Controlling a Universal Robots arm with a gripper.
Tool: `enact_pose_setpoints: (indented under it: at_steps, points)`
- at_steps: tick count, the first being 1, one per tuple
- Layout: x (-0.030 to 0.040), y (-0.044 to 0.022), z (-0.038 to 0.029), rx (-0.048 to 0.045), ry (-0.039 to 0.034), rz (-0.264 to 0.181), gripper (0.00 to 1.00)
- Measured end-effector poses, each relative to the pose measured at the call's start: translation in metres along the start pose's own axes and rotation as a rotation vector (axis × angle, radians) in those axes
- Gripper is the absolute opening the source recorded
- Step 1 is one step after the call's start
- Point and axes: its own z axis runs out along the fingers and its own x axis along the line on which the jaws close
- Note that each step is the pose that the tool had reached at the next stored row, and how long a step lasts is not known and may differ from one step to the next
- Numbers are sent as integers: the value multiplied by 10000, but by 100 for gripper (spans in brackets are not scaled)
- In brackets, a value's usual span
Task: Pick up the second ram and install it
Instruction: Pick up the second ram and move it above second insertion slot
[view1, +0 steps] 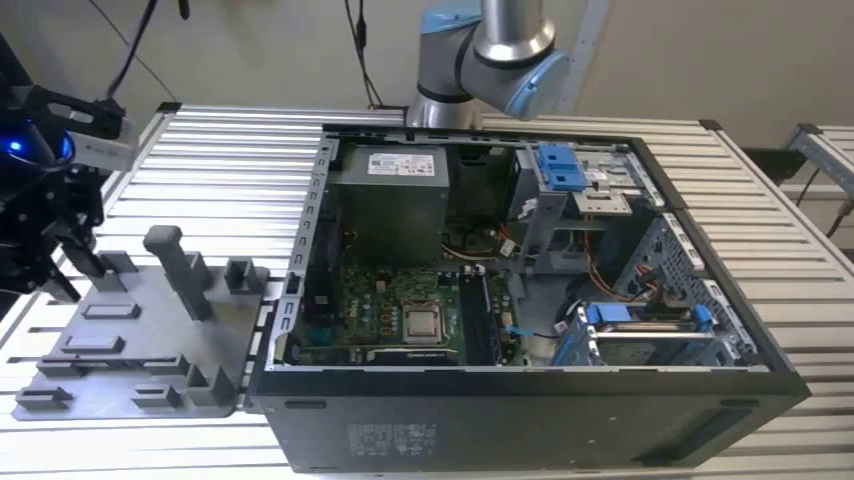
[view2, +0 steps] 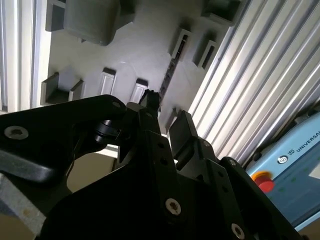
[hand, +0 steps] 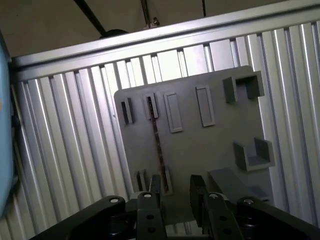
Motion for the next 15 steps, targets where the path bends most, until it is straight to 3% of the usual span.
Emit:
enact_pose_setpoints:
  at_steps: [15]
  points:
    - [-1, 0, 151, -1, 1, 0, 38]
